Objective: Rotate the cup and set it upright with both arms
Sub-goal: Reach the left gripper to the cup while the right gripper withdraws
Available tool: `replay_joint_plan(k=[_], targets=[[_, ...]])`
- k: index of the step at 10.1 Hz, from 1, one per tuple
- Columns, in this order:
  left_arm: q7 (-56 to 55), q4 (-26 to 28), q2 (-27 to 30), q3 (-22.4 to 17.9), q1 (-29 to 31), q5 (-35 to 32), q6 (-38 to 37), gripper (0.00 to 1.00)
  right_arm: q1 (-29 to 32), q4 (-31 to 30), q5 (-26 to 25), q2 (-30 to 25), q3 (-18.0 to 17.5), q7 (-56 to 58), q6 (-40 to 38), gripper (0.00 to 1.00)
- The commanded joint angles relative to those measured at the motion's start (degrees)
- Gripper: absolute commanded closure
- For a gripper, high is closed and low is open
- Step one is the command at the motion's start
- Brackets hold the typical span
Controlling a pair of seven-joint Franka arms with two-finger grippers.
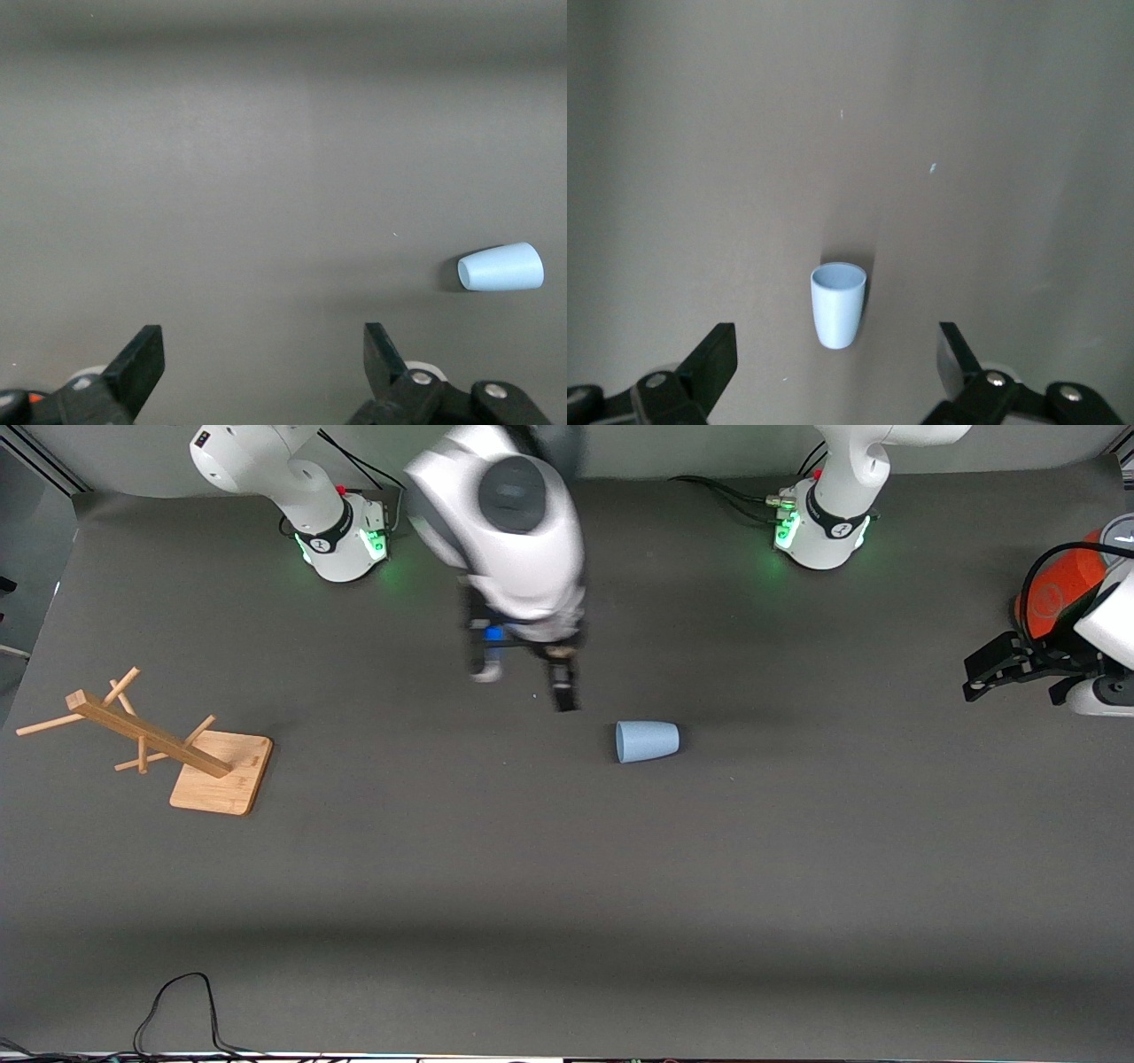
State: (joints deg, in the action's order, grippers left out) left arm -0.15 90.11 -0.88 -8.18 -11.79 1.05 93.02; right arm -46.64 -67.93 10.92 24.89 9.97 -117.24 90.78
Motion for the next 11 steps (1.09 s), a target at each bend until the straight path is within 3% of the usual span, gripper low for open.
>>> replay_joint_plan(k=[1, 3, 5, 7, 11], targets=[[-4.8, -1.3, -0.2, 3.0, -2.3, -0.4, -3.8, 0.00, 12.2, -8.8, 1.2, -12.0, -5.9, 17.0, -6.1, 0.00], [-8.3, -1.3, -0.5, 4.7, -2.5, -0.2, -3.4, 0.00, 21.1, -10.7, 0.5, -17.4, -6.2, 33.8, -11.5, 0.00], [-22.9, -3.6, -6.6, 10.9, -4.3, -3.7, -3.7, 0.00, 29.1, -14.5, -1.3, -21.7, -6.2, 52.1, -13.4, 0.00], [-33.4, -7.0, -13.4, 13.8, -10.0, -9.6, -3.6, 0.00, 36.2, -16.9, -4.1, -23.7, -6.3, 70.3, -13.4, 0.00], [-51.5, -16.3, -28.3, 13.8, -25.2, -18.0, -3.8, 0.00, 45.3, -17.8, -6.4, -23.0, -6.6, 97.7, -9.6, 0.00]])
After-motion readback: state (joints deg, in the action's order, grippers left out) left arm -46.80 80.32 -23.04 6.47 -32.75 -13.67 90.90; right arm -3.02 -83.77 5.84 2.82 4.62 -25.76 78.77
